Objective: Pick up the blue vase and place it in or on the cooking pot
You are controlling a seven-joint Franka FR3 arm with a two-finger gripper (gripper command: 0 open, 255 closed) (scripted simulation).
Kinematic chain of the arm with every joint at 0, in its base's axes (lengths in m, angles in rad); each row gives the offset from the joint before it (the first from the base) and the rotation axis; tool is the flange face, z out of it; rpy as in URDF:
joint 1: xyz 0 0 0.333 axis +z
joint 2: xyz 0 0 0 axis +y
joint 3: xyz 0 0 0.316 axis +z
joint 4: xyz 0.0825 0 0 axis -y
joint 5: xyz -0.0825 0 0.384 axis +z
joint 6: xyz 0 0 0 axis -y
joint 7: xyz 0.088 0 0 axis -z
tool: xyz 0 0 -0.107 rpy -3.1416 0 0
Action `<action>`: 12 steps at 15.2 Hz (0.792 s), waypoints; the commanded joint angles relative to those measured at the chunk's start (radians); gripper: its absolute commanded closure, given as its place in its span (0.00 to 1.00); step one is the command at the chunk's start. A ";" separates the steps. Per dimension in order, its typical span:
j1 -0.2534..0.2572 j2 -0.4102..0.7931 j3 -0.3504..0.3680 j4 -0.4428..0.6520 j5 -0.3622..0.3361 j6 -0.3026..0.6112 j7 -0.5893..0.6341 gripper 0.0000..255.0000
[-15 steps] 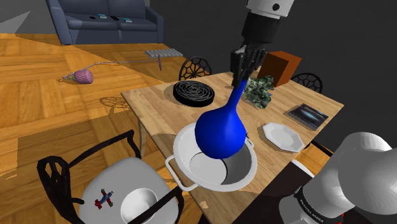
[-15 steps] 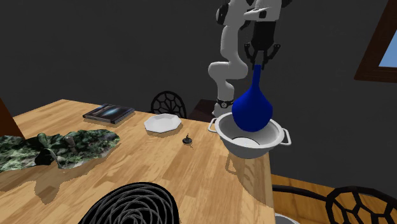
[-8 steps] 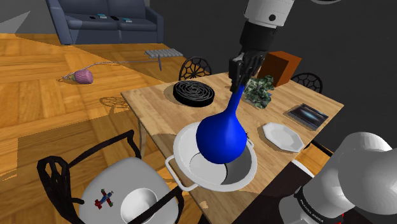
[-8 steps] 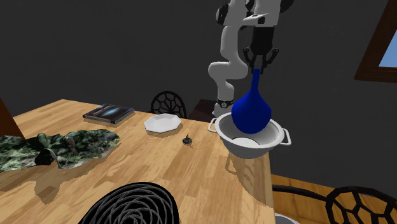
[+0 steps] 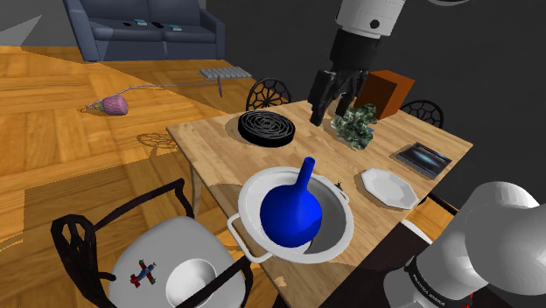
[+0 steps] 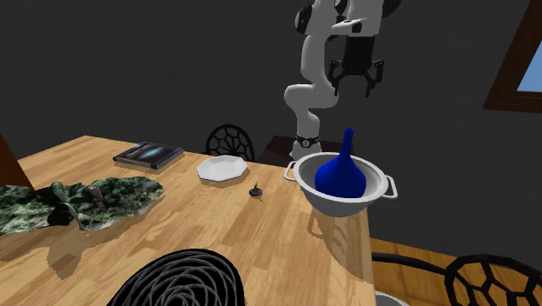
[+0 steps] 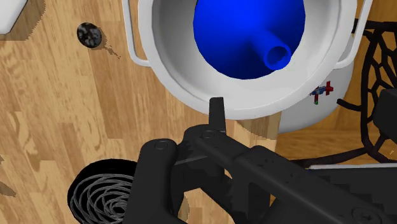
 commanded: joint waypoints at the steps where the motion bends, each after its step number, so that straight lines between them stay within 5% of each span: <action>1: 0.000 0.001 0.000 0.001 0.000 0.000 0.000 0.00; 5: -0.005 0.026 -0.007 0.149 -0.009 -0.123 0.004 0.00; 12: -0.005 0.026 -0.007 0.149 -0.009 -0.123 0.004 0.00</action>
